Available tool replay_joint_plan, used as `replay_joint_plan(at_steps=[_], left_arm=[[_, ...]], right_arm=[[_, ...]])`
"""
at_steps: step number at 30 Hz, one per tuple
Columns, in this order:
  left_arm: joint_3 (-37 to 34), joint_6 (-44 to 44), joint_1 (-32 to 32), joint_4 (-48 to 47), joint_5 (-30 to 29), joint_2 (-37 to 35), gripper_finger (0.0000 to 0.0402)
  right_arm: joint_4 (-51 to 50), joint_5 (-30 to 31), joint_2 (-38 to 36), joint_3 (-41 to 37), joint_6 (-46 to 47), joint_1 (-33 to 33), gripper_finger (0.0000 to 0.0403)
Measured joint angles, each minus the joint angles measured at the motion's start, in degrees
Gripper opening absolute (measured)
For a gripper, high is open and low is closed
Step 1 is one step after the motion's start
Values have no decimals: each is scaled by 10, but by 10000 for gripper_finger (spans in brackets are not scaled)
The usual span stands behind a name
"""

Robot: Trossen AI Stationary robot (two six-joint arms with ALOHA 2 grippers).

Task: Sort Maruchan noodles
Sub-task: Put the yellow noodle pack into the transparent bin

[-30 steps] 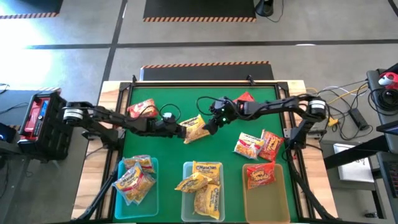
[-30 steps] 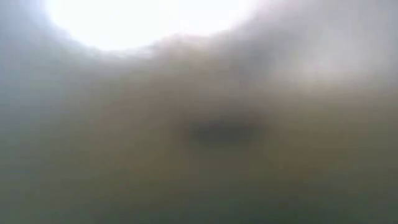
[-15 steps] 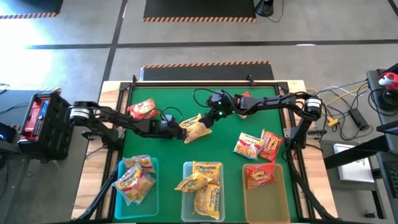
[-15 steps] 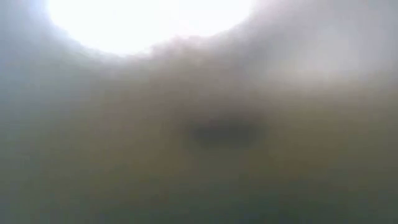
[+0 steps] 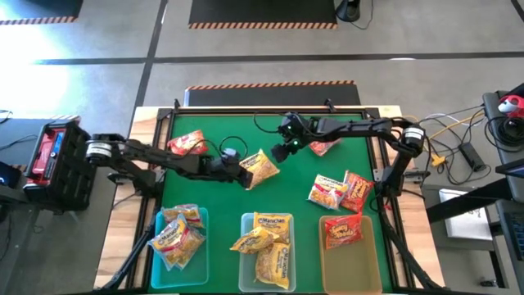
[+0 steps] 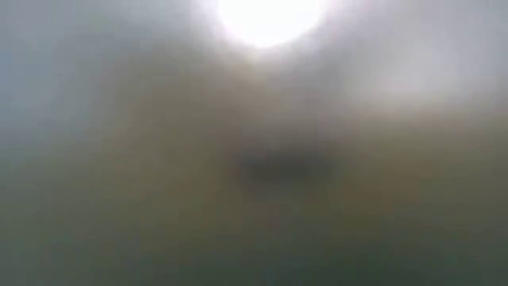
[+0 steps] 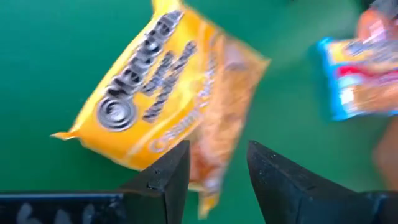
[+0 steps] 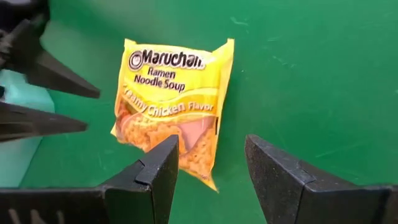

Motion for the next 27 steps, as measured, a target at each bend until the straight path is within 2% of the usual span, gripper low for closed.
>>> replay_joint_plan(at_steps=[12, 21, 27], left_arm=[[10, -9, 4, -4, 1, 85, 142], [4, -11, 5, -4, 9, 100, 142], [3, -11, 5, -5, 9, 103, 142]], right_arm=[[20, -7, 0, -1, -4, -2, 173], [95, -123, 31, -1, 45, -24, 182], [98, -135, 75, -1, 51, -24, 209]])
